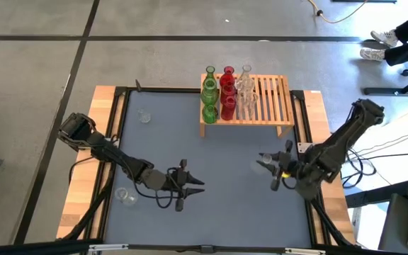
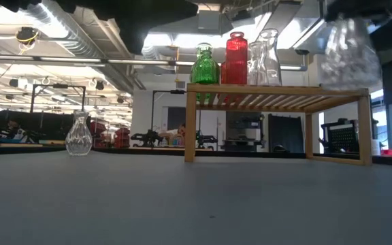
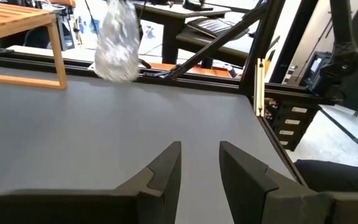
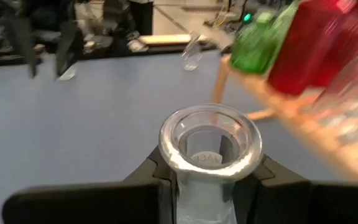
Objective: Sort vases onto shelf
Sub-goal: Put the bottom right transparent vase on the shelf
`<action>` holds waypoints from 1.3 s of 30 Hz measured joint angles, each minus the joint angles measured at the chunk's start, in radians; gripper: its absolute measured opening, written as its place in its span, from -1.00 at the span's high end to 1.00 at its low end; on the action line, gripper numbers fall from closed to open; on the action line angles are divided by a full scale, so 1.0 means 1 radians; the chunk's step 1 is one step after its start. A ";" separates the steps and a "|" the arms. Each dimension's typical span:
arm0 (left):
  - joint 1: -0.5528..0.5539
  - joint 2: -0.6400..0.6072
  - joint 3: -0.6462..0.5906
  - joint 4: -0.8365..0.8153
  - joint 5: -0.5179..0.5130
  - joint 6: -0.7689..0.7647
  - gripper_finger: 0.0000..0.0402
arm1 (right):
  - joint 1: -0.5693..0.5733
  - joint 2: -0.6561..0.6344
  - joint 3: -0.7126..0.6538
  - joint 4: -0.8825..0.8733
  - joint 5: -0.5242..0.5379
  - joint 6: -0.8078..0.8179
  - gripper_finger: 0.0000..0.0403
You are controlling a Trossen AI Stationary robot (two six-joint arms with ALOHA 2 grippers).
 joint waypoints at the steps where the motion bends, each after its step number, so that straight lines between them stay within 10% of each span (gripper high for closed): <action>1: -0.001 0.000 0.000 0.000 0.000 0.000 0.49 | -0.027 -0.015 0.015 -0.003 -0.005 -0.041 0.63; 21: -0.002 0.000 0.000 0.001 -0.033 -0.001 0.49 | -0.678 -0.276 0.226 -0.065 -0.288 -0.603 0.63; 39: 0.014 0.001 0.000 0.001 -0.039 -0.005 0.49 | -1.404 -0.145 0.232 0.116 -0.947 -0.782 0.63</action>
